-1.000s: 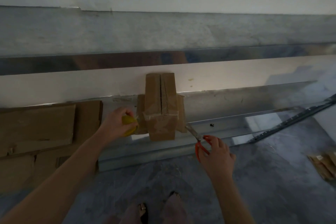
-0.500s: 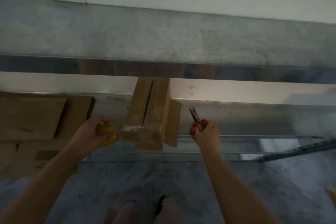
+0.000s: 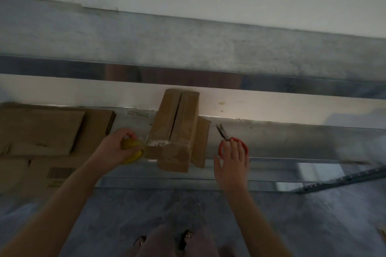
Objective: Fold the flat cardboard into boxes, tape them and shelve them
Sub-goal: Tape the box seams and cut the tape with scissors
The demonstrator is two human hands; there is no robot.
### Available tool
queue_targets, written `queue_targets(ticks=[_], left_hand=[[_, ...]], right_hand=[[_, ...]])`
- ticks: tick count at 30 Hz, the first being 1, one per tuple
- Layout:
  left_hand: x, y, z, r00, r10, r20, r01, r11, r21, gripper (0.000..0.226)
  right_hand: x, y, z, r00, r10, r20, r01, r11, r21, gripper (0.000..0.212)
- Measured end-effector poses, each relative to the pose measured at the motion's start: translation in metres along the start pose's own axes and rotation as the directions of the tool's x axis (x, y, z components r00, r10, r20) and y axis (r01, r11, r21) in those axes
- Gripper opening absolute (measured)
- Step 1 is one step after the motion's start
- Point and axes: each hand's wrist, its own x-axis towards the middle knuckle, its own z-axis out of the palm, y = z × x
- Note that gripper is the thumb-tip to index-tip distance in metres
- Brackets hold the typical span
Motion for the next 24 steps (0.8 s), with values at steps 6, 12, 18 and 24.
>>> queue_targets(ticks=[6, 12, 18, 24], left_hand=[[0.004, 0.009, -0.019, 0.992, 0.055, 0.115, -0.058, 0.998, 0.024, 0.023], [0.007, 0.011, -0.033, 0.984, 0.092, 0.155, -0.095, 0.995, 0.01, 0.023], [0.01, 0.004, -0.037, 0.971, 0.138, 0.195, -0.137, 0.99, -0.017, 0.024], [0.012, -0.003, -0.036, 0.947, 0.209, 0.244, -0.225, 0.974, 0.039, 0.024]], right_hand=[[-0.072, -0.078, -0.029, 0.966, -0.174, -0.191, 0.199, 0.972, 0.124, 0.062], [-0.089, -0.164, -0.024, 0.939, -0.306, -0.156, 0.324, 0.94, 0.107, 0.06], [-0.063, -0.187, -0.01, 0.97, -0.242, -0.01, 0.242, 0.97, -0.018, 0.055], [-0.059, -0.182, -0.001, 0.971, -0.239, 0.005, 0.239, 0.97, -0.051, 0.052]])
